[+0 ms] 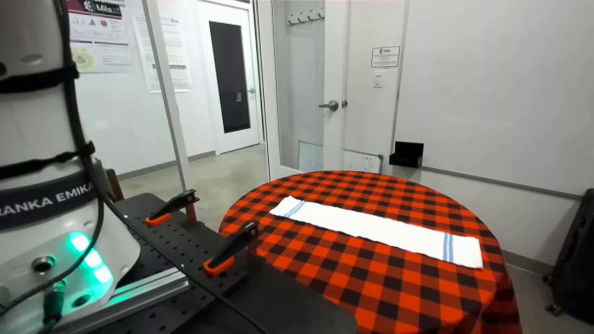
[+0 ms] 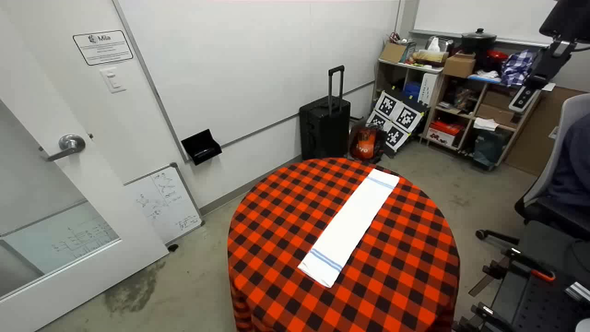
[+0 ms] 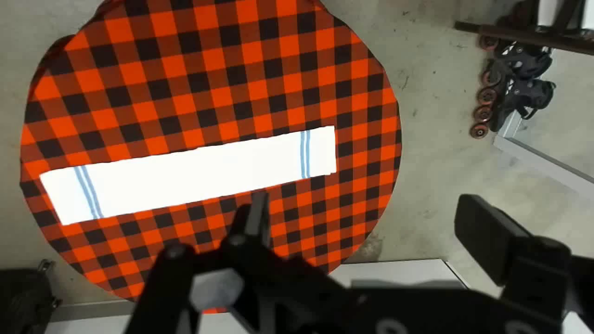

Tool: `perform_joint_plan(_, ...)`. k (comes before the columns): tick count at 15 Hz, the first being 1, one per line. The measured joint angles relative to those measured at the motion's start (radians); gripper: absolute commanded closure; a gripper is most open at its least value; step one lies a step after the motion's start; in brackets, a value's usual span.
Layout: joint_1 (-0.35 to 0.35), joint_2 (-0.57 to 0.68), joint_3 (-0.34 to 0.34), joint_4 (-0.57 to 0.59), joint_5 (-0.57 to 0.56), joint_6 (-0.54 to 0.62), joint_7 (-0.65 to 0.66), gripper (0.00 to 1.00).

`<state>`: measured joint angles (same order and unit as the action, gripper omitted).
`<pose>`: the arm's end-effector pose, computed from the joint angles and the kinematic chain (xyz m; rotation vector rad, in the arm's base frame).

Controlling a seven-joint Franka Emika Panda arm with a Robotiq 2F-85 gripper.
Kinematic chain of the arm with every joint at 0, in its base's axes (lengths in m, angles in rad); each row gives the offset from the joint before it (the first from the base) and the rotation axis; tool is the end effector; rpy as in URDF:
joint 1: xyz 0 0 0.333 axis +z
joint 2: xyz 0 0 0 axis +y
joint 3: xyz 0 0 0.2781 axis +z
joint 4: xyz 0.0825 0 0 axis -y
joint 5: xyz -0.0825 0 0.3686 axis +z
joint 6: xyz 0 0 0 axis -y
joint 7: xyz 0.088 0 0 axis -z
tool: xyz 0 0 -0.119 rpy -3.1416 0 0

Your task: Fold the cloth

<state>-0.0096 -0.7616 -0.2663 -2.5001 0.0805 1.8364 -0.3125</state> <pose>0.3355 -0.0923 0.4939 -2.8996 -0.1197 -0.2078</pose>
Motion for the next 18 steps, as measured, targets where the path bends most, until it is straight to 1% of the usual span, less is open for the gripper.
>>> perform_joint_plan(5, -0.005, 0.001, 0.004, 0.0, -0.003, 0.001, 0.0, 0.0)
perform_joint_plan(8, -0.02, 0.001, 0.021, 0.0, -0.039, -0.002, 0.0, 0.0)
perform_joint_plan(9, -0.018, 0.008, 0.044, -0.008, -0.035, 0.019, 0.013, 0.0)
perform_joint_plan(11, 0.007, 0.047, 0.128, -0.045, -0.035, 0.113, 0.084, 0.0)
perform_joint_plan(14, 0.03, 0.147, 0.291, -0.098, -0.049, 0.281, 0.227, 0.0)
perform_joint_plan(16, 0.033, 0.226, 0.379, -0.12, -0.089, 0.386, 0.326, 0.0)
perform_joint_plan(18, 0.031, 0.312, 0.444, -0.124, -0.151, 0.459, 0.42, 0.0)
